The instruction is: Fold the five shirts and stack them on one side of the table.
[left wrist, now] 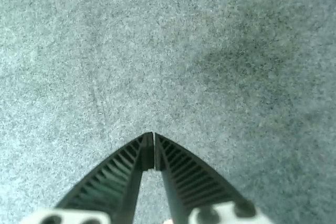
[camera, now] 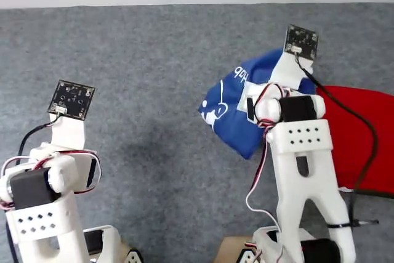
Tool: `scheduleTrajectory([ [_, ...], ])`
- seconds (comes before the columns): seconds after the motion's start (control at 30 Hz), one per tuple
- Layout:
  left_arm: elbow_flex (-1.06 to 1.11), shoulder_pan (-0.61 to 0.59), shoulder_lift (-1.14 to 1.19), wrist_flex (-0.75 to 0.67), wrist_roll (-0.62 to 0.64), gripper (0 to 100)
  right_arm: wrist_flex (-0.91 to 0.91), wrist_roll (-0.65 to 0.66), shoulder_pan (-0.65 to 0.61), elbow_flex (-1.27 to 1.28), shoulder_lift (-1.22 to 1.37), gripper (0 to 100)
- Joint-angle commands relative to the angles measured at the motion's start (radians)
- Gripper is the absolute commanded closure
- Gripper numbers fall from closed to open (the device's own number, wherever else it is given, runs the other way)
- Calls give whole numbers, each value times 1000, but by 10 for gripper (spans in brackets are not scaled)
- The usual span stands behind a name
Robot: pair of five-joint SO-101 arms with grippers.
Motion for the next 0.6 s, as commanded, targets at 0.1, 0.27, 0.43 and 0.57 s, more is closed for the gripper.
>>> scheduleTrajectory([
  [0.1,-5,-2,-11,-12,-6,988,114,374,-4,-31,-105,991],
  [0.27,-5,-2,-11,-12,-6,988,185,485,27,-87,-170,991],
  [0.43,-5,-2,-11,-12,-6,988,288,542,87,-210,-170,991],
  [0.57,-5,-2,-11,-12,-6,988,329,594,137,-275,-170,991],
])
